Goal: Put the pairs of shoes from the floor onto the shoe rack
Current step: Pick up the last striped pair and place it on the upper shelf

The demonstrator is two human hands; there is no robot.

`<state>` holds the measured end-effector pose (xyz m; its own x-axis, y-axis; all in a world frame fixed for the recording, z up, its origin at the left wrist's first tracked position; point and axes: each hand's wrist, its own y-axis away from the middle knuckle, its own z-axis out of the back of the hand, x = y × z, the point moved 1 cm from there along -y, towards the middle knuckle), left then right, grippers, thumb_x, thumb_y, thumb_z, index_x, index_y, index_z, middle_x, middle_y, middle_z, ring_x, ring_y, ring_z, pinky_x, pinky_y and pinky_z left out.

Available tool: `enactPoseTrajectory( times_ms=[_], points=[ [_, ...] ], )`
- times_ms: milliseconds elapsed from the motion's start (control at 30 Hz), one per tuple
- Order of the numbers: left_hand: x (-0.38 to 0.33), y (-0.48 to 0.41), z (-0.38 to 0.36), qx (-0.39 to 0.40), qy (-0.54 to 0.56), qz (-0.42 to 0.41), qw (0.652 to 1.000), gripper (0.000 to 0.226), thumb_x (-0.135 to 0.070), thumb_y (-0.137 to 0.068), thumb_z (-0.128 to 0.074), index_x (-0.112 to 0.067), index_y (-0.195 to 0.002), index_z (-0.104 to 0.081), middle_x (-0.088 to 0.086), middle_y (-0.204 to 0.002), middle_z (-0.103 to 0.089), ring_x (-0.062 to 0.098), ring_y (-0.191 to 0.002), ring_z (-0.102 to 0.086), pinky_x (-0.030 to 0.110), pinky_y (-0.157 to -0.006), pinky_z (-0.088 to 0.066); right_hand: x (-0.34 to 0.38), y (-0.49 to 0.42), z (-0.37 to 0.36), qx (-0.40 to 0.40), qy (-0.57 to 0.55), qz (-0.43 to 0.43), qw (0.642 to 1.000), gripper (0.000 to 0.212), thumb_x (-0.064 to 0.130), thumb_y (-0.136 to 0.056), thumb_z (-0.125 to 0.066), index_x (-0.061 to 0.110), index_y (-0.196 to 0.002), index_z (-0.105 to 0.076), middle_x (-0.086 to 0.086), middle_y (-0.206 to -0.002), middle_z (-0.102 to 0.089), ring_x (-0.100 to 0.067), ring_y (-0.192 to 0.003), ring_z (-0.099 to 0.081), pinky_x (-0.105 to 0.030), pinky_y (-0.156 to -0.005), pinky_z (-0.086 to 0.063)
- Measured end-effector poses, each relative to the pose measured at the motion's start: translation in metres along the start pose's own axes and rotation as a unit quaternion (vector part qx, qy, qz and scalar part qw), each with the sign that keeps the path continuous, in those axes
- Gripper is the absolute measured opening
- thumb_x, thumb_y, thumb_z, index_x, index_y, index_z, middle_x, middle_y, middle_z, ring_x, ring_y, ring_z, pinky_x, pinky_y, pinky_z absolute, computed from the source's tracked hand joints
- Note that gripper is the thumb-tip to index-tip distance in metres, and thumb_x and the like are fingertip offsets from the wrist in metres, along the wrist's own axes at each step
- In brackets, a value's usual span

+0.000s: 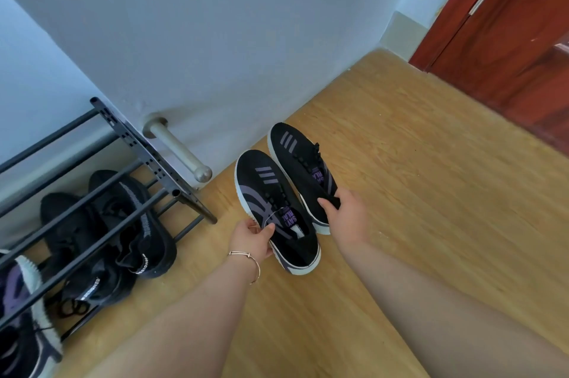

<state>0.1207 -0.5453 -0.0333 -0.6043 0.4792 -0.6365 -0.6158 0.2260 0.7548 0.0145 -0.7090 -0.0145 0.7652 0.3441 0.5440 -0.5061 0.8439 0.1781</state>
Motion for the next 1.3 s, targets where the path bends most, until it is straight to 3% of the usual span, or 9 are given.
enactPoseTrajectory(
  times_ms=[133,300,467,567,633,700,833,1133,1300],
  points=[
    [-0.013,0.03,-0.005,0.015,-0.001,-0.007,1.0,0.053,-0.013,-0.09,-0.069,-0.006,-0.137,-0.045,0.006,-0.121,-0.057,0.027,-0.099,-0.062,0.044,-0.08,-0.061,0.006,0.014,0.037,-0.004,-0.009,-0.012,1.0,0.029,0.041,-0.092,-0.062,0.012,-0.088,-0.057,-0.002,-0.088,-0.057,-0.026,-0.082,-0.056,-0.042,-0.067,-0.052],
    [-0.033,0.067,-0.007,0.022,0.011,-0.021,0.999,0.057,-0.013,-0.089,-0.07,-0.005,-0.139,-0.043,0.003,-0.11,-0.057,0.028,-0.101,-0.064,0.044,-0.079,-0.061,0.021,0.024,0.084,-0.009,-0.004,0.018,1.0,0.029,0.04,-0.092,-0.063,0.013,-0.085,-0.057,-0.002,-0.084,-0.056,-0.025,-0.079,-0.053,-0.033,-0.06,-0.039],
    [-0.053,0.097,0.005,0.02,0.03,-0.03,0.999,0.055,-0.01,-0.089,-0.07,-0.005,-0.137,-0.045,0.01,-0.118,-0.058,0.03,-0.105,-0.064,0.048,-0.082,-0.061,0.041,0.043,0.122,-0.015,-0.012,0.029,0.999,0.03,0.04,-0.092,-0.064,0.011,-0.087,-0.058,-0.003,-0.085,-0.056,-0.026,-0.081,-0.055,-0.042,-0.067,-0.051],
    [-0.061,0.115,0.014,0.024,0.04,-0.042,0.998,0.053,-0.009,-0.088,-0.07,-0.007,-0.136,-0.047,0.014,-0.12,-0.059,0.03,-0.105,-0.065,0.042,-0.074,-0.063,0.053,0.058,0.142,-0.017,-0.017,0.025,0.999,0.029,0.041,-0.092,-0.063,0.012,-0.089,-0.058,-0.002,-0.09,-0.057,-0.024,-0.083,-0.054,-0.041,-0.069,-0.052],
    [-0.063,0.127,0.022,0.023,0.038,-0.051,0.998,0.052,-0.009,-0.088,-0.07,-0.008,-0.135,-0.048,0.014,-0.12,-0.06,0.03,-0.104,-0.066,0.038,-0.068,-0.063,0.061,0.069,0.152,-0.019,-0.019,0.026,0.999,0.03,0.041,-0.093,-0.062,0.012,-0.087,-0.056,-0.001,-0.09,-0.056,-0.023,-0.082,-0.054,-0.038,-0.064,-0.048],
    [-0.065,0.139,0.031,0.023,0.041,-0.053,0.997,0.053,-0.009,-0.088,-0.071,-0.008,-0.136,-0.048,0.014,-0.12,-0.061,0.03,-0.105,-0.065,0.041,-0.072,-0.063,0.068,0.081,0.16,-0.025,-0.026,0.025,0.999,0.031,0.041,-0.092,-0.062,0.012,-0.083,-0.054,-0.001,-0.087,-0.055,-0.024,-0.079,-0.053,-0.034,-0.057,-0.041],
    [-0.068,0.164,0.051,0.015,0.045,-0.06,0.997,0.055,-0.008,-0.088,-0.07,-0.01,-0.137,-0.047,0.011,-0.119,-0.059,0.03,-0.107,-0.064,0.044,-0.076,-0.062,0.08,0.106,0.167,-0.023,-0.042,0.01,0.999,0.033,0.041,-0.092,-0.062,0.014,-0.079,-0.047,-0.003,-0.085,-0.053,-0.023,-0.072,-0.048,-0.03,-0.051,-0.028],
    [-0.055,0.186,0.115,-0.027,0.041,-0.064,0.997,0.057,-0.005,-0.088,-0.07,-0.007,-0.14,-0.045,0.01,-0.122,-0.058,0.027,-0.103,-0.063,0.028,-0.052,-0.058,0.105,0.171,0.152,0.012,-0.046,0.025,0.999,0.03,0.044,-0.094,-0.059,0.016,-0.086,-0.051,-0.001,-0.096,-0.056,-0.007,-0.067,-0.044,-0.021,-0.052,-0.03],
    [-0.049,0.191,0.142,-0.047,0.063,-0.053,0.996,0.053,-0.005,-0.086,-0.071,-0.008,-0.135,-0.051,0.012,-0.124,-0.062,0.028,-0.102,-0.067,0.037,-0.062,-0.062,0.118,0.187,0.135,-0.002,-0.038,0.063,0.997,0.03,0.044,-0.093,-0.06,0.016,-0.083,-0.052,0.002,-0.097,-0.055,-0.016,-0.076,-0.051,-0.026,-0.06,-0.038]
  ],
)
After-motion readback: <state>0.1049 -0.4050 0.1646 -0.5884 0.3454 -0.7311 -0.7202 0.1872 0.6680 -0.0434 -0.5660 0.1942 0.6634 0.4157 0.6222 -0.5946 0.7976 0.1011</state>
